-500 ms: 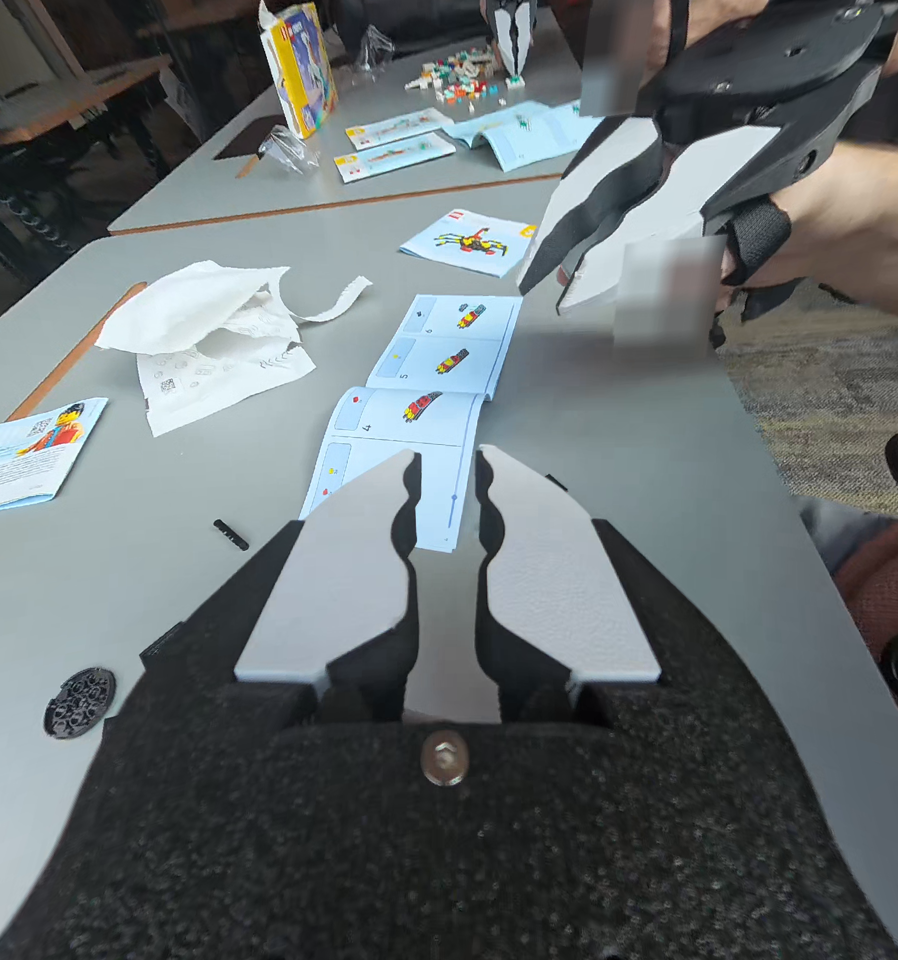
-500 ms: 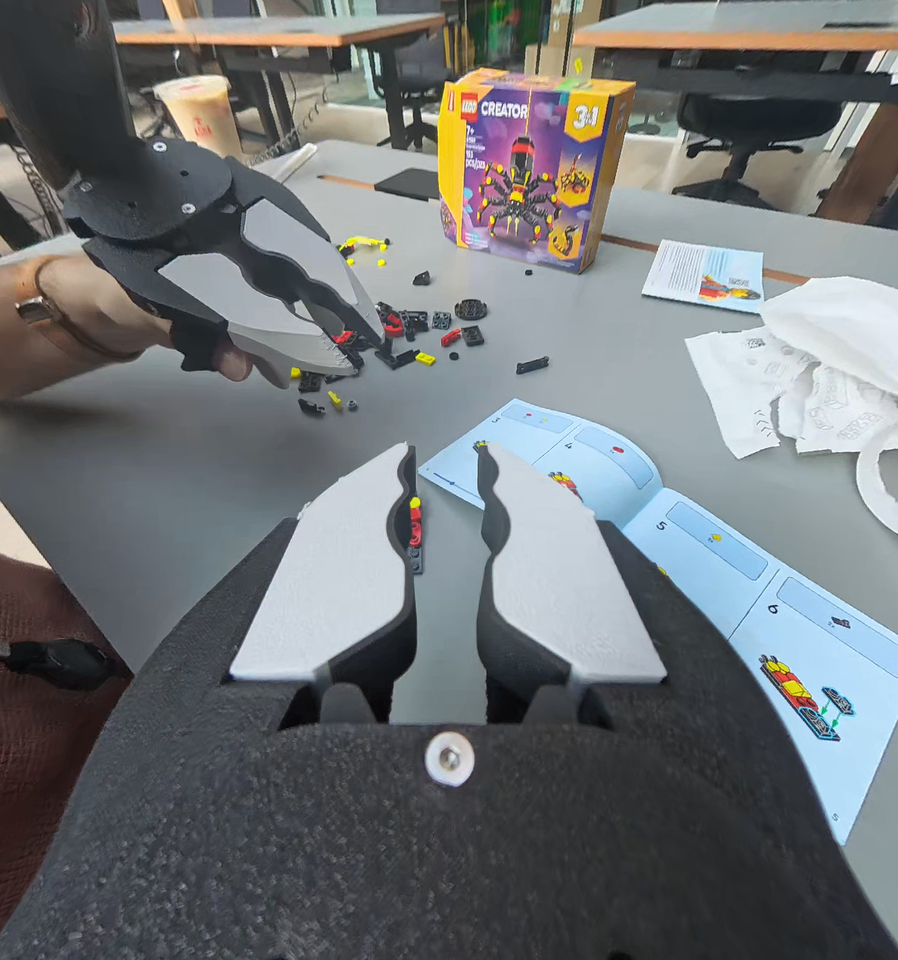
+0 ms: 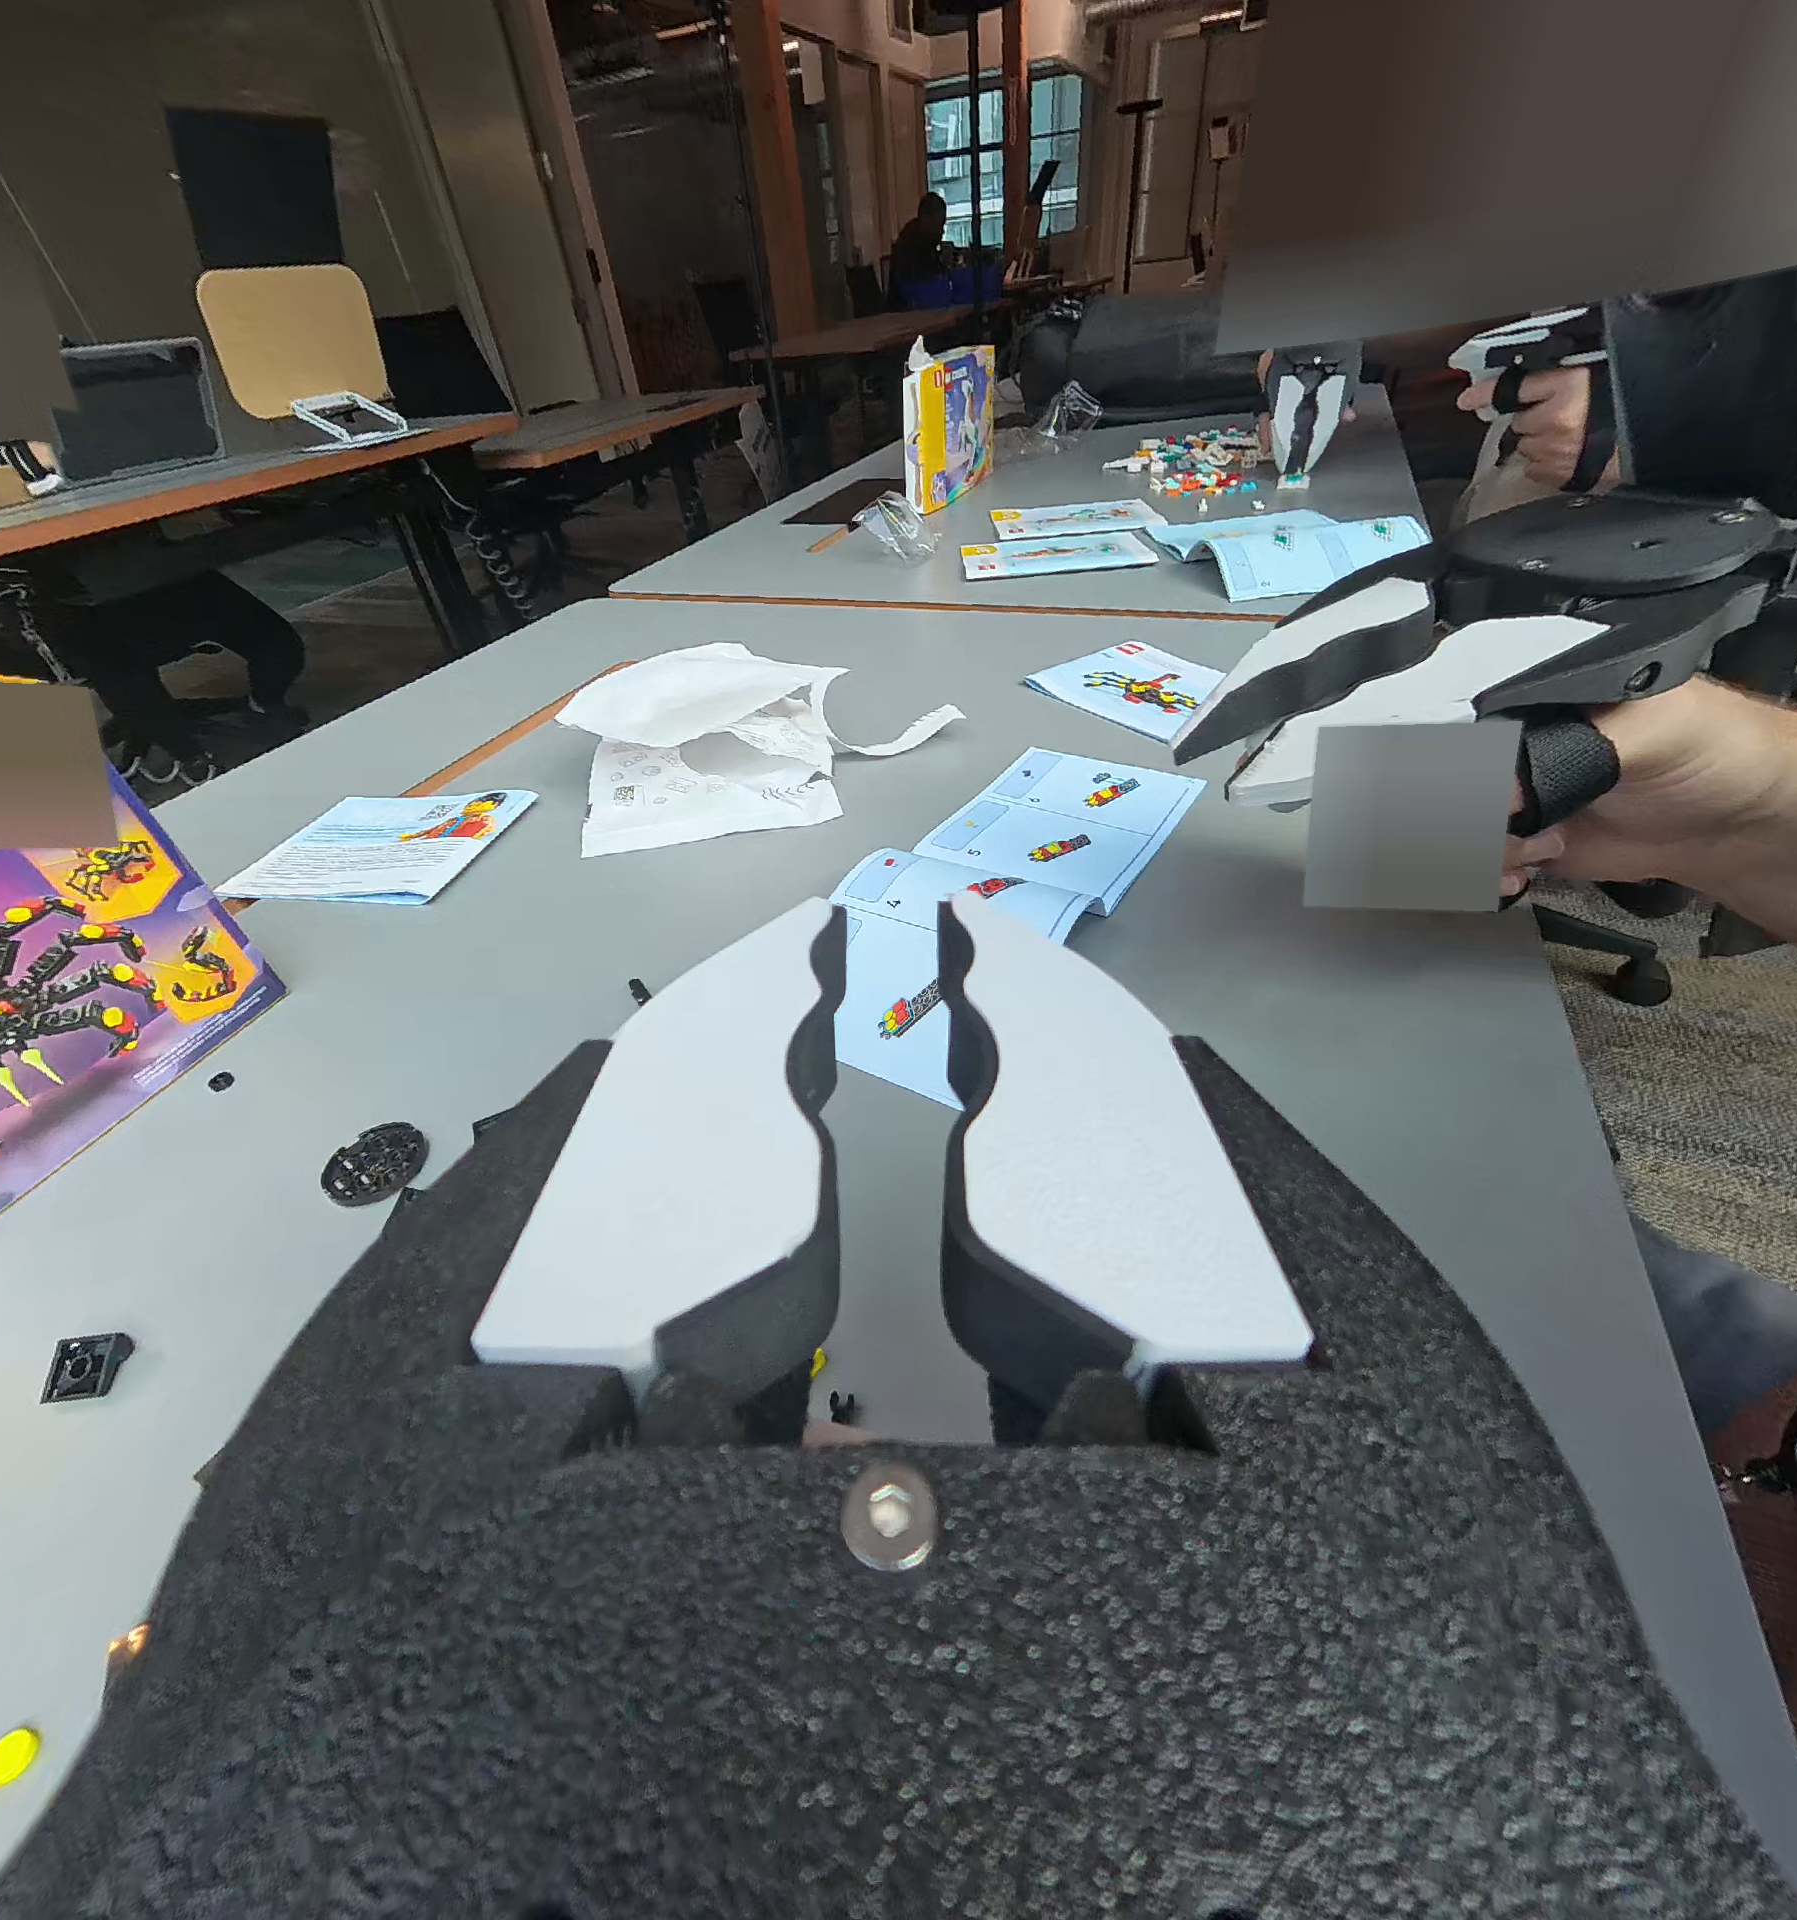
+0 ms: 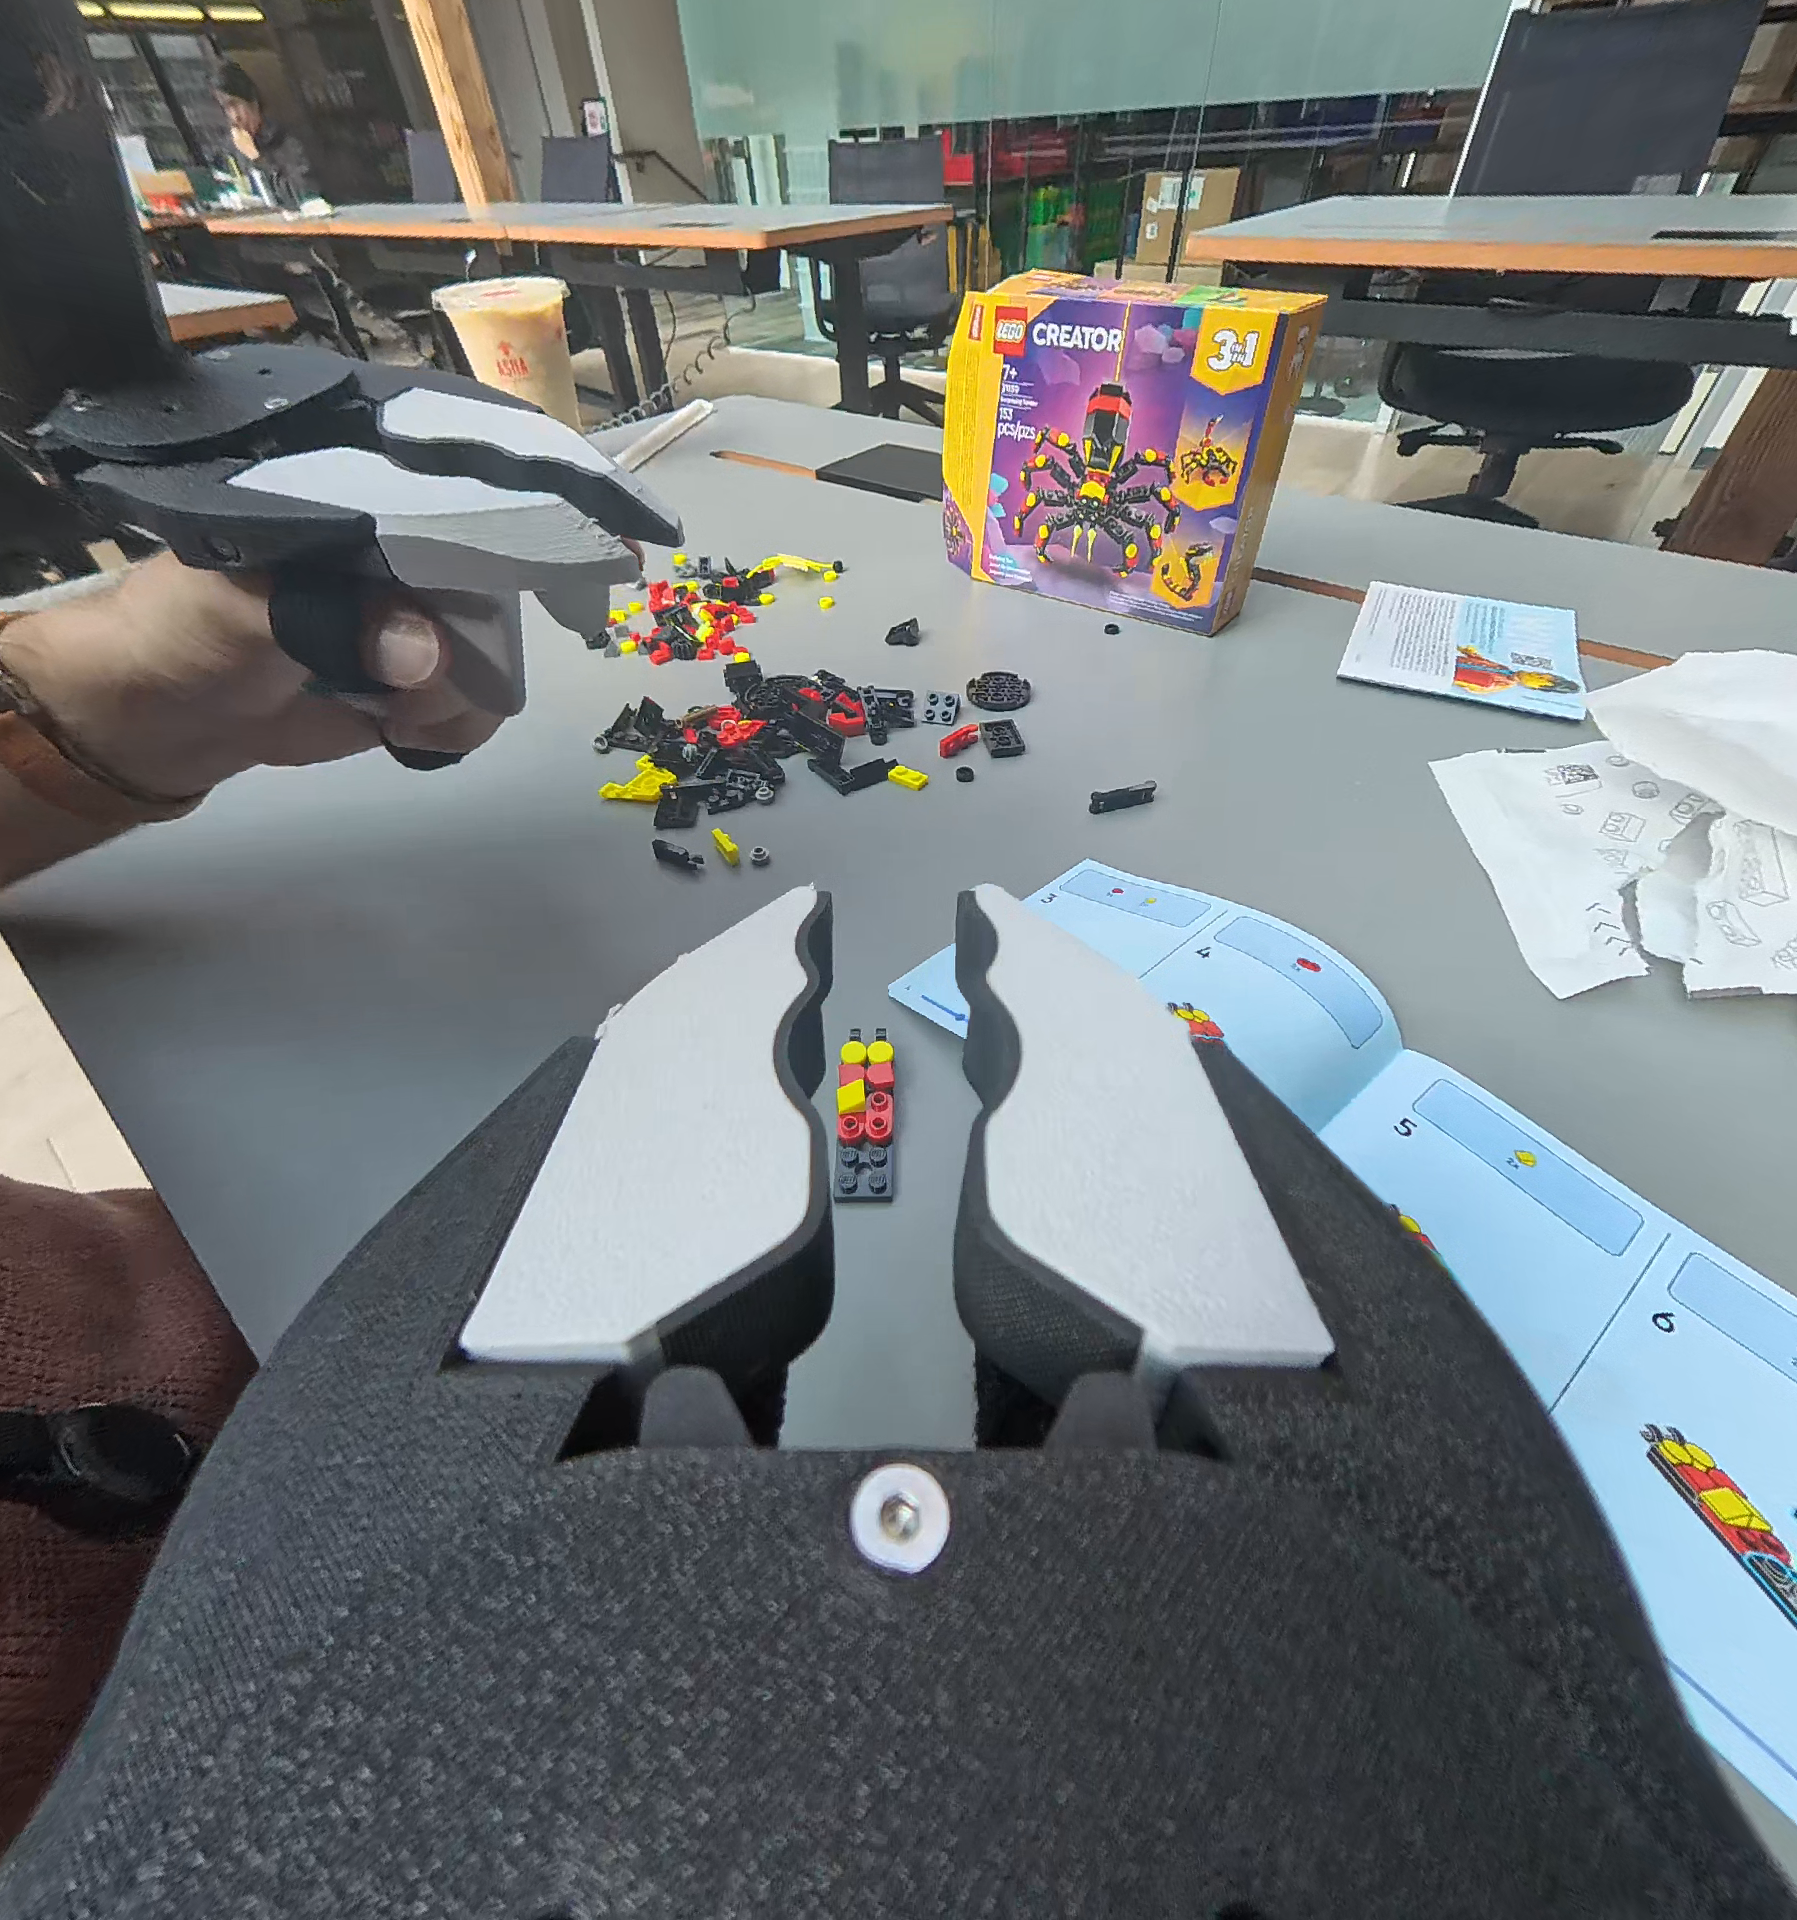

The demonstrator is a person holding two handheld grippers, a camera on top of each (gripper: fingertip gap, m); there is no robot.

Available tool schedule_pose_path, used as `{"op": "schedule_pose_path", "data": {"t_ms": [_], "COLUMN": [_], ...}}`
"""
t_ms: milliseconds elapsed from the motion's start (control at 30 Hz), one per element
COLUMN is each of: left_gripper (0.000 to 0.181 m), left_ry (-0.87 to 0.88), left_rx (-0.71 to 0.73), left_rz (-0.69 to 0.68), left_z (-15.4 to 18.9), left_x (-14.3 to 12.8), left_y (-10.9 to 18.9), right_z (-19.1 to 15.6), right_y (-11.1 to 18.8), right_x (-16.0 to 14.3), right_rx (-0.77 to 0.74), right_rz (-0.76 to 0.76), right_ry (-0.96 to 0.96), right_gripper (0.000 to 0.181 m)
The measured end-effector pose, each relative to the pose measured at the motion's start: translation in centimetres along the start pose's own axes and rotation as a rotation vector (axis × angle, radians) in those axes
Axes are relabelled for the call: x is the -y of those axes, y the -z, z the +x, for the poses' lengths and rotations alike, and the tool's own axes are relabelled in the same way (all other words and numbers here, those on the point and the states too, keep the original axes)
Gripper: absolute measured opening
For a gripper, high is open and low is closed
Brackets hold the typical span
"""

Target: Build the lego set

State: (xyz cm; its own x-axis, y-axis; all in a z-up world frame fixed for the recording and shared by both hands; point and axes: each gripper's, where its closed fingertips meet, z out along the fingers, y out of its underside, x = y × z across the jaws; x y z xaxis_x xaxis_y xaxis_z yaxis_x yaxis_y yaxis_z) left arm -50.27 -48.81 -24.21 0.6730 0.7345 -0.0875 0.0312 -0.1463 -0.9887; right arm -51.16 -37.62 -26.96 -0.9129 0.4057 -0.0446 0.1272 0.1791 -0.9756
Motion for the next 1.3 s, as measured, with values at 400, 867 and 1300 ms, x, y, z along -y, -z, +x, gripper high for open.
{"op": "schedule_pose_path", "data": {"t_ms": [400, 867, 1300], "left_gripper": [0.017, 0.016, 0.019], "left_ry": [-0.017, 0.049, 0.101], "left_rx": [0.106, 0.413, 0.622], "left_rz": [0.027, -0.056, -0.486], "left_z": [-3.3, -11.7, -19.7], "left_x": [0.1, -3.5, -12.3], "left_y": [2.0, 11.8, 22.0], "right_z": [2.7, 2.2, -0.6], "right_y": [2.4, 1.5, -8.5], "right_x": [1.1, -1.0, 3.2], "right_rx": [-0.117, -0.095, 0.097], "right_rz": [0.041, 0.022, 0.033], "right_ry": [0.079, 0.016, 0.116], "right_gripper": [0.025, 0.023, 0.023]}}
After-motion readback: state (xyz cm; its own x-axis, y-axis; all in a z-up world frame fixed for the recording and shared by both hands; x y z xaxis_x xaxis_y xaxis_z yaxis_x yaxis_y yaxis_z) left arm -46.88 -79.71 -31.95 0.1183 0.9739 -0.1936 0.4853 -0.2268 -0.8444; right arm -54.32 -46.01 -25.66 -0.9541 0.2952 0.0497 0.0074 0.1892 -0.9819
